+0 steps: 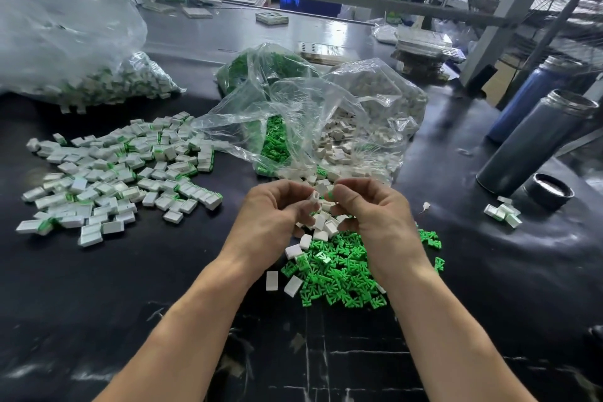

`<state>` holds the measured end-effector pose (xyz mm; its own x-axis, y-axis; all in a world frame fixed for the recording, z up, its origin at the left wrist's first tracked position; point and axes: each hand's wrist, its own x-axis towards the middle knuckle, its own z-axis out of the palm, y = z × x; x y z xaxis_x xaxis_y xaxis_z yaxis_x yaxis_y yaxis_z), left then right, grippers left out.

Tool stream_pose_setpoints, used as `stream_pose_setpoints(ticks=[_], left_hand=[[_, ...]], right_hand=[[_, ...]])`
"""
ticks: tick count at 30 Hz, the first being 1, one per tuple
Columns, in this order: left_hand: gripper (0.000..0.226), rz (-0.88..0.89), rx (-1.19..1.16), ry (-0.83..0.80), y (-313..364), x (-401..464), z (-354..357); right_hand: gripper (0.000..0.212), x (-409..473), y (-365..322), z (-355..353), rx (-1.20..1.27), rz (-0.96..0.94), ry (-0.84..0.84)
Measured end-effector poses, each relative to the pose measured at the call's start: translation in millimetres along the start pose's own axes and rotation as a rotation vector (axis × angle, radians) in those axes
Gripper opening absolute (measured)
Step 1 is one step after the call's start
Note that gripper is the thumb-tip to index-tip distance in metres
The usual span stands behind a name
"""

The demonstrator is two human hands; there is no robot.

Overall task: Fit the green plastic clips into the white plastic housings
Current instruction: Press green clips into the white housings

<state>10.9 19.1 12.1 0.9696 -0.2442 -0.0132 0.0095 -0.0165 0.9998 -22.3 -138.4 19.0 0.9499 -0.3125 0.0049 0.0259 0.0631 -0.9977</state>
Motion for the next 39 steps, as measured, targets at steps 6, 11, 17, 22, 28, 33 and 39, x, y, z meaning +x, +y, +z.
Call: stream_pose_setpoints(ticks=[6, 11, 17, 22, 28, 33, 39], left_hand=[[0.013, -0.013, -0.027, -0.040, -4, -3, 9], [0.019, -0.001, -0.037, -0.007, -7, -3, 13], [0.020, 0.019, -0.083, 0.009, -8, -3, 15], [0.017, 0.017, -0.122, -0.007, -8, -3, 17], [0.018, 0.014, -0.084, -0.037, -11, -2, 17], [0.018, 0.014, -0.061, -0.067, -14, -1, 16], [0.020, 0.013, -0.053, -0.070, -13, -1, 16]], right_hand=[[0.014, -6, 9, -6, 0.084, -0.039, 0.009], [0.022, -4, 15, -10, 0.076, -0.056, 0.011], [0.027, -4, 15, -13, -0.039, -0.090, -0.016], [0.012, -8, 13, -14, -0.056, -0.133, 0.006], [0.011, -7, 11, -18, -0.001, -0.110, 0.035], [0.006, -5, 13, -17, 0.011, -0.118, -0.002], [0.007, -5, 19, -17, 0.004, -0.128, -0.023]])
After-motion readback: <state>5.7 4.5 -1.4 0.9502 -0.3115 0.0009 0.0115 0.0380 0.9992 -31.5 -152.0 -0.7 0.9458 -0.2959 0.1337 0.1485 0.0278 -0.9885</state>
